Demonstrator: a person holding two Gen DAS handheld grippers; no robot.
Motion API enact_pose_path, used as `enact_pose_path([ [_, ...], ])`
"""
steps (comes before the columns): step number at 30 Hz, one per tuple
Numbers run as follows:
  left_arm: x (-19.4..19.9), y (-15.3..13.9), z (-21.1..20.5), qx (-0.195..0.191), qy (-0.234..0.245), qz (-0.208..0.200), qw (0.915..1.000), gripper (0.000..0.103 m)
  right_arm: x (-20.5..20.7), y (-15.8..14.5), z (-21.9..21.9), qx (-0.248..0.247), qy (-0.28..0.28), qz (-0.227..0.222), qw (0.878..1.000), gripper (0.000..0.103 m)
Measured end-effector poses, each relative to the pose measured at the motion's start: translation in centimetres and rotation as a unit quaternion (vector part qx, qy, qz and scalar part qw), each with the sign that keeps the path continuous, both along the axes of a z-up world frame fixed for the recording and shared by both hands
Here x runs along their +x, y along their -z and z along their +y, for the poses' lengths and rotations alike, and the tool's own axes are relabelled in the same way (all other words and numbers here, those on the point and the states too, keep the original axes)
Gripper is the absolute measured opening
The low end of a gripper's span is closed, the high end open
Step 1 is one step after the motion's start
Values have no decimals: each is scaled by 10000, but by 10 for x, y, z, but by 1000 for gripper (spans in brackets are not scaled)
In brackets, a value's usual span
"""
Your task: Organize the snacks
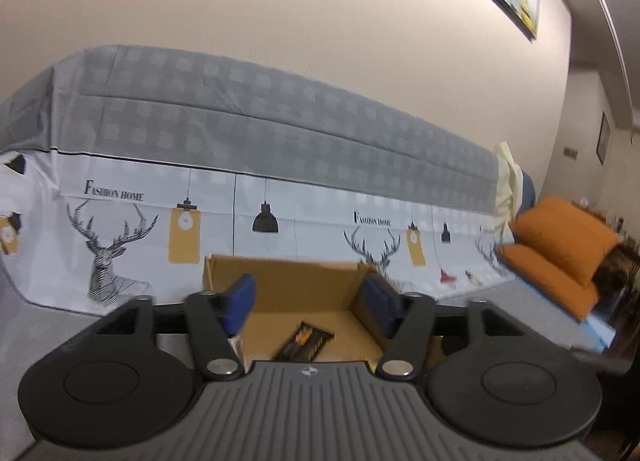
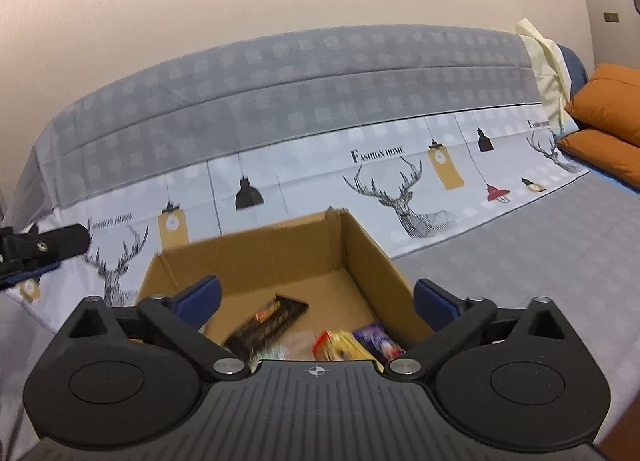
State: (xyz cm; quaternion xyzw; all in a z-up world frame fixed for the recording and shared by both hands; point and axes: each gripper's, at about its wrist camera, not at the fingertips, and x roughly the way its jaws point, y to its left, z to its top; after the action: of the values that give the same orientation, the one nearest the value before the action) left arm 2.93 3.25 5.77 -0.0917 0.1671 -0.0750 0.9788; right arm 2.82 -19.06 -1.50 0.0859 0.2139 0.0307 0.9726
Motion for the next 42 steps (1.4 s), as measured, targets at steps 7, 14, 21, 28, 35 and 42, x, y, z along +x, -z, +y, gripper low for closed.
enact_pose_path([
  [7, -57, 17, -36, 634, 160, 329, 9973, 98, -50, 2, -19, 46, 67, 321, 9995, 103],
  [14, -40, 41, -56, 980, -5, 961, 9905, 102, -39, 22, -29, -440, 83, 823, 9956, 103],
  [21, -14, 60, -50, 806, -245, 1733, 9813, 102, -20, 29, -31, -333, 97, 1113, 9932, 103],
  [28, -6, 67, -47, 629, -408, 2094, 9749, 102, -20, 31, -28, -387, -61, 1149, 9926, 103],
  [35, -6, 68, -48, 667, -407, 2139, 9737, 102, -23, 30, -26, -455, -177, 1120, 9925, 103],
  [42, -5, 68, -48, 631, -415, 2157, 9735, 102, -21, 30, -23, -532, -257, 1106, 9921, 103],
])
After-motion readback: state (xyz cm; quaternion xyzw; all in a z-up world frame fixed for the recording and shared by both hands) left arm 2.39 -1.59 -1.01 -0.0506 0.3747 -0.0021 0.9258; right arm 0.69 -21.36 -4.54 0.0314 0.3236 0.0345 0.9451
